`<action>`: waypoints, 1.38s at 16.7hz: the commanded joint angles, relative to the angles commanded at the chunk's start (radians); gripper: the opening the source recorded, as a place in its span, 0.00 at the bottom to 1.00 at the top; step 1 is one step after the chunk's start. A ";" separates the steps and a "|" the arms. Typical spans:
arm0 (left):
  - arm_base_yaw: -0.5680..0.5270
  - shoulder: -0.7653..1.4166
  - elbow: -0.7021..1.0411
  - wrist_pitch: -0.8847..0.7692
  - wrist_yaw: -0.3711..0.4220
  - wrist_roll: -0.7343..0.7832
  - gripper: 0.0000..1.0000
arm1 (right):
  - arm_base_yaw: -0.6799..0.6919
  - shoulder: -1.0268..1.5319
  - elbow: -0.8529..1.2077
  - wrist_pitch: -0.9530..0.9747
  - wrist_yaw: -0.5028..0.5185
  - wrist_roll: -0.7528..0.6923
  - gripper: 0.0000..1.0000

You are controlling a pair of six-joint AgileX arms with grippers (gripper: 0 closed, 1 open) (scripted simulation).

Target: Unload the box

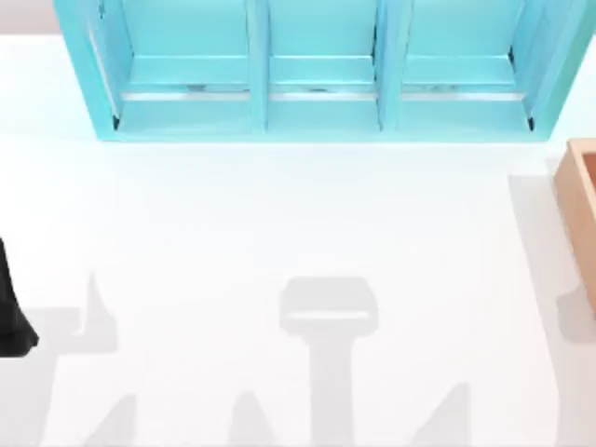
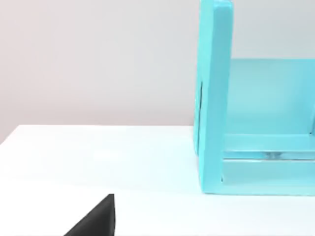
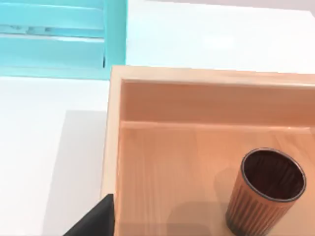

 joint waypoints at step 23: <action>0.000 0.000 0.000 0.000 0.000 0.000 1.00 | -0.254 1.174 0.878 -0.889 -0.001 -0.246 1.00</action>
